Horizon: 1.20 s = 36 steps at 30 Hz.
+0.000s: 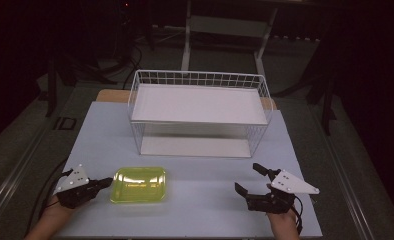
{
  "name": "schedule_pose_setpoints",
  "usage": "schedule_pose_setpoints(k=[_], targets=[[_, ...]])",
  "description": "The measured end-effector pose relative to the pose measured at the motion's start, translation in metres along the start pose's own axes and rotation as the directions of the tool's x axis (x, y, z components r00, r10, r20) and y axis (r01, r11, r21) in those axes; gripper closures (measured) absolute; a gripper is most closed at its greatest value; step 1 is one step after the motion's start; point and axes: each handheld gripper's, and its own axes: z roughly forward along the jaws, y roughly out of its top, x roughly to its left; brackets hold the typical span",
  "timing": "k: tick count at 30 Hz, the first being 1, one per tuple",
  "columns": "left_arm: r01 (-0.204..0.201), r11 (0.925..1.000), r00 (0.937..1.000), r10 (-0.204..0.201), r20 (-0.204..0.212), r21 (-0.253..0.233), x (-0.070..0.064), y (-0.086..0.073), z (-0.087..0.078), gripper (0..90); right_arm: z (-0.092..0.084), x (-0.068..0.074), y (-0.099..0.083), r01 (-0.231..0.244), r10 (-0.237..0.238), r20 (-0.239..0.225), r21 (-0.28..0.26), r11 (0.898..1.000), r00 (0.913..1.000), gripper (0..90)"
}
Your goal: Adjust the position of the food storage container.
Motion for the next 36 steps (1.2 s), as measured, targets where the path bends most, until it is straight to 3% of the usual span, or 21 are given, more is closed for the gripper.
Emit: schedule_pose_setpoints(k=[3,12,19,24,36], targets=[[0.006,1.0,0.9998,-0.006,0.02,-0.005,-0.003,0.003,0.004,90.0,0.0,0.0,0.0,-0.003,0.003,-0.001,0.001,1.0,1.0,13.3],[-0.024,0.9997,0.9959,0.024,0.088,-0.007,-0.019,0.019,0.025,90.0,0.002,0.0,-0.001,-0.001,0.001,-0.008,0.007,1.0,1.0,13.3],[-0.009,0.9999,0.9893,0.01,0.146,-0.009,-0.026,0.027,0.044,90.0,0.002,0.0,-0.001,0.0,0.0,-0.012,0.012,1.0,0.9999,13.5],[-0.02,0.9997,0.9836,0.022,0.179,-0.012,-0.033,0.032,0.051,90.0,0.002,0.0,-0.001,0.006,-0.006,-0.021,0.015,1.0,0.9998,13.8],[-0.028,0.9991,0.9762,0.034,0.214,-0.032,-0.046,0.043,0.071,90.0,0.003,-0.001,-0.002,0.003,-0.002,-0.022,0.026,1.0,0.9998,14.3]])
